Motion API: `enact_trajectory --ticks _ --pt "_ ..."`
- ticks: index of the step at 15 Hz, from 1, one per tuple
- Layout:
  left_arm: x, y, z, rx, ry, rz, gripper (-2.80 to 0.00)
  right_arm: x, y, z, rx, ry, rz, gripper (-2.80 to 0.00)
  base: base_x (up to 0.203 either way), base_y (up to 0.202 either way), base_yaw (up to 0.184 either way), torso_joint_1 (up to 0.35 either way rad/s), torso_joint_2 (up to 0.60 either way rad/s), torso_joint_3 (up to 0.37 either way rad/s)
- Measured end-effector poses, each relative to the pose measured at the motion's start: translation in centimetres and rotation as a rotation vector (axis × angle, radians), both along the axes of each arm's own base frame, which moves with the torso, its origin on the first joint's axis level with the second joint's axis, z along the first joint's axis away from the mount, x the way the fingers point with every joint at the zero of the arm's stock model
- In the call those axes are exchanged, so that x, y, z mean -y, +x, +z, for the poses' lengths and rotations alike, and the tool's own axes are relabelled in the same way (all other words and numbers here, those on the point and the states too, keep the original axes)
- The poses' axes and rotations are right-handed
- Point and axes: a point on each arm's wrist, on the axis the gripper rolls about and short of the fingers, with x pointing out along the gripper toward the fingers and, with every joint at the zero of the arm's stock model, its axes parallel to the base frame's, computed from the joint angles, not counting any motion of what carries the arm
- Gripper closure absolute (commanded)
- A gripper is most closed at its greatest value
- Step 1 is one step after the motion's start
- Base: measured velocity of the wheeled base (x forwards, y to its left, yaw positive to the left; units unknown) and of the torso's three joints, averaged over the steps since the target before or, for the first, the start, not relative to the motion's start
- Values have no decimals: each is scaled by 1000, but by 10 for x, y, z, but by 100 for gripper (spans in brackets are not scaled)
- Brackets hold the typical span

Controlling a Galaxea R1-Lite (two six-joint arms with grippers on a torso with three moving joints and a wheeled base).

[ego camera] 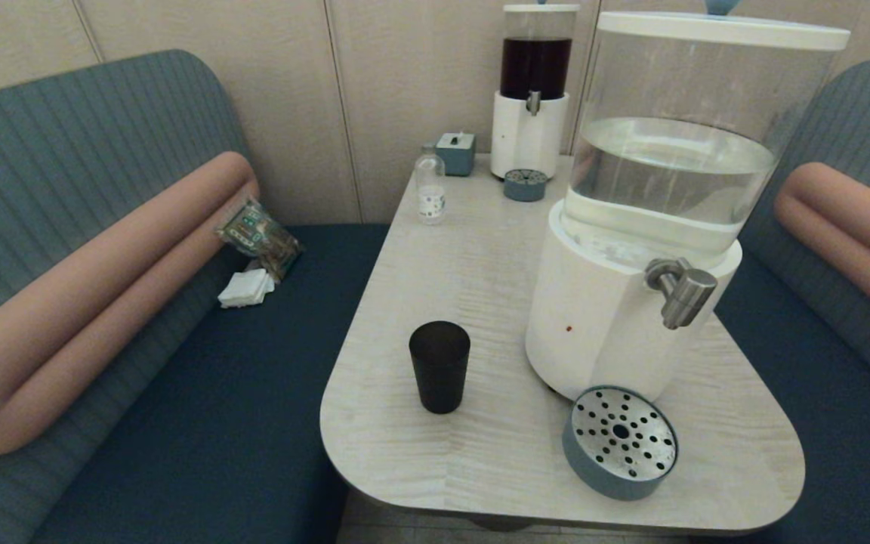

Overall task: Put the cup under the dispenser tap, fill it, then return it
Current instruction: Pick up the cup

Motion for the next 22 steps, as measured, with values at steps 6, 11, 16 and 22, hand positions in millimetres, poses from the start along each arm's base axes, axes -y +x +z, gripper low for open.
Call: enact_trajectory --ticks 6,11,16,22 --pt "0 0 0 -1 11 -1 0 0 0 0 2 3 0 0 0 0 0 0 0 0" --pt "0 0 0 -4 13 -2 0 0 0 0 1 6 -1 0 0 0 0 0 0 0" --pt "0 0 -1 -6 6 5 0 0 0 0 1 6 -1 0 0 0 0 0 0 0" --pt "0 -1 1 -5 40 -18 0 0 0 0 1 6 -1 0 0 0 0 0 0 0"
